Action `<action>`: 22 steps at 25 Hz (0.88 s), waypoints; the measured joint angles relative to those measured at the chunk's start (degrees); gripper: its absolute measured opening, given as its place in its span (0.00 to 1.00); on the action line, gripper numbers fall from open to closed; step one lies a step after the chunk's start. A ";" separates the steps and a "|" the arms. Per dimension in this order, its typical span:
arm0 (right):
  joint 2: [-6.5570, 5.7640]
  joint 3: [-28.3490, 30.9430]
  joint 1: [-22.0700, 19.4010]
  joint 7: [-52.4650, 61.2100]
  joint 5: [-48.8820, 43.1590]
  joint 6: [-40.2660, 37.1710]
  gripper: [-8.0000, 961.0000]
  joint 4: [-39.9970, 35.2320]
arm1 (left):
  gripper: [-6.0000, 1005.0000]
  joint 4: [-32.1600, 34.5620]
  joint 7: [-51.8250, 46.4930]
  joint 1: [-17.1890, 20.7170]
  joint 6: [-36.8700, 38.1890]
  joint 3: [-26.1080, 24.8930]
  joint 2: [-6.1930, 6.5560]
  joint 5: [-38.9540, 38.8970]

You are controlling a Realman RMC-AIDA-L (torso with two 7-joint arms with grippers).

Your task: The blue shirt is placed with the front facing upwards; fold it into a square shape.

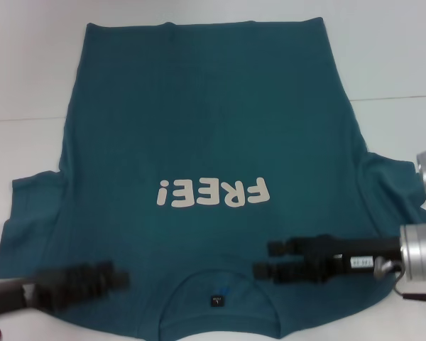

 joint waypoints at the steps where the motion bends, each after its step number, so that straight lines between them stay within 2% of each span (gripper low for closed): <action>1: -0.12 0.22 0.13 3.39 0.39 0.12 0.96 -0.75 | 0.72 -0.14 -4.04 -0.79 -0.13 -1.43 0.55 -0.02; 5: -1.29 0.67 1.18 18.70 1.37 1.04 0.96 -4.41 | 0.72 -0.55 -20.07 -3.66 -1.08 -7.75 2.75 -0.09; 7: -2.72 0.79 2.17 26.23 1.86 1.44 0.96 -5.66 | 0.72 -0.79 -27.87 -4.76 -2.81 -11.08 3.70 -0.15; 11: -5.29 0.43 4.03 32.19 1.84 1.47 0.96 -6.06 | 0.71 -0.98 -34.23 -5.69 -7.65 -13.54 4.72 0.02; 16: -7.59 0.70 5.04 35.87 1.79 1.84 0.95 -6.08 | 0.71 -0.99 -36.84 -5.88 -14.88 -13.73 5.43 2.93; 22: -8.72 0.44 5.25 37.35 1.71 3.35 0.96 -6.11 | 0.71 -1.36 -39.28 -5.54 -25.47 -13.93 5.40 5.50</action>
